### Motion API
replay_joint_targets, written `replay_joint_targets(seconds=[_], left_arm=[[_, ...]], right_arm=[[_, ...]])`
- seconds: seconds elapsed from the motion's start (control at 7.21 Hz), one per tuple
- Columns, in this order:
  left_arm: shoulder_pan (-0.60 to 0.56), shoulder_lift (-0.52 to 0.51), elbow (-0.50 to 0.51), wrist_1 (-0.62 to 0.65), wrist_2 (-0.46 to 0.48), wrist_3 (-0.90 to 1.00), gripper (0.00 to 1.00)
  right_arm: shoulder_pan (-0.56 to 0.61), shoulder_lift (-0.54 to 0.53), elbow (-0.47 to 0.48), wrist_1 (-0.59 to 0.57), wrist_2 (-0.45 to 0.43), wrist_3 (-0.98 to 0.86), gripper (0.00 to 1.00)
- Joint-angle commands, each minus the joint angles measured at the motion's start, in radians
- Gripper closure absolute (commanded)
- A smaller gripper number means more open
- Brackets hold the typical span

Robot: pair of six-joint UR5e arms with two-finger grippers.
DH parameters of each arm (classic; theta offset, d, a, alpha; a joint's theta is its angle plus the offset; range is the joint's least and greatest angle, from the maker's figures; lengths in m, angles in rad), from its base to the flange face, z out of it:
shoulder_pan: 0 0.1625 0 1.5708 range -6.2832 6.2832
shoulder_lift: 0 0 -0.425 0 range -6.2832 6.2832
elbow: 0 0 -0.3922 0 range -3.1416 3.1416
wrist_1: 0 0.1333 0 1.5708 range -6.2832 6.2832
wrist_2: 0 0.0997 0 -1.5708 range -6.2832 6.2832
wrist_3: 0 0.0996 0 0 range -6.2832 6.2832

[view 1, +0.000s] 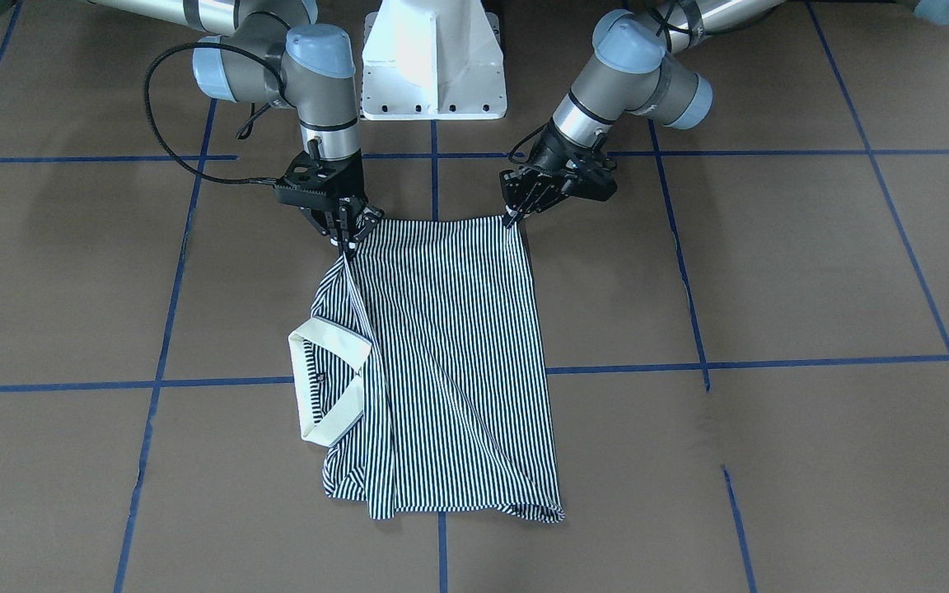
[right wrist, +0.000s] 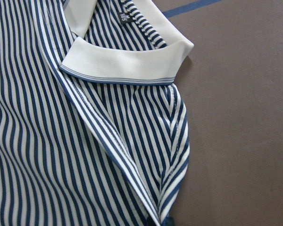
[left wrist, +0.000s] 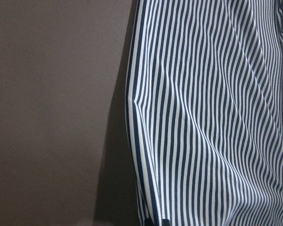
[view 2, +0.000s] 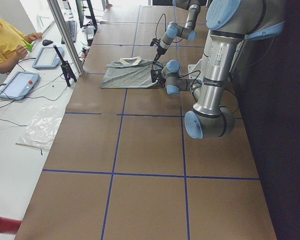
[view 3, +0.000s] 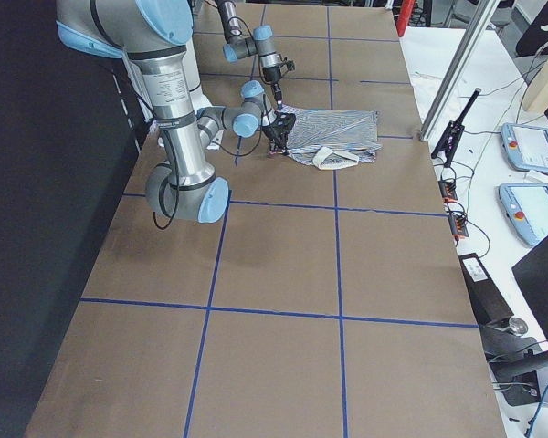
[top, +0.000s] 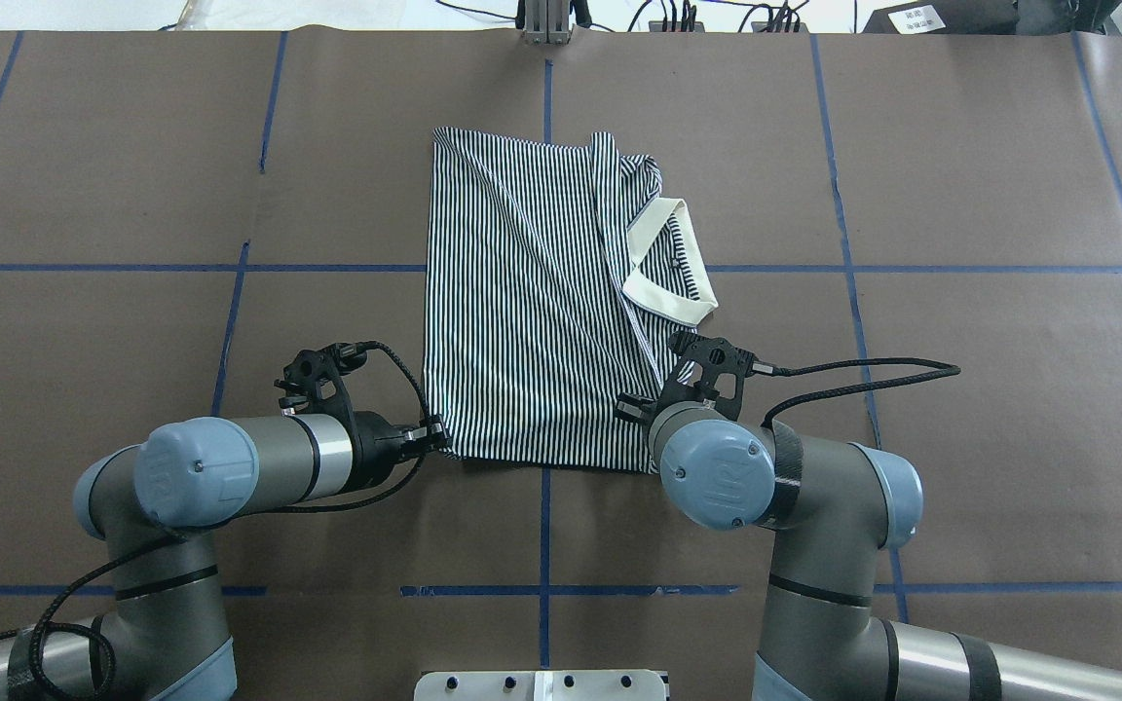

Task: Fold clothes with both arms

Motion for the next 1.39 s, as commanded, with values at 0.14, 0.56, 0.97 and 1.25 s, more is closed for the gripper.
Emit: replay_joint_targets(seconds=[0.14, 0.56, 0.97, 1.25], left_arm=[[0.000, 0.010, -0.096, 0.032, -0.012, 0.008, 1.00], [0.003, 0.025, -0.586, 0.572, -0.073, 0.003, 1.00], [0.012, -0.048, -0.593, 0.738, -0.136, 0.023, 1.00], [-0.039, -0.102, -0.503, 0.739, -0.134, 0.134, 1.00]], right_arm=[[0.000, -0.018, 0.116, -0.061, 0.000, 0.000, 1.00], [-0.094, -0.029, 0.428, -0.329, 0.000, 0.069, 1.00], [-0.120, -0.018, 0.412, -0.390, -0.001, 0.089, 1.00], [-0.065, 0.009, 0.370, -0.377, 0.005, 0.069, 1.00]])
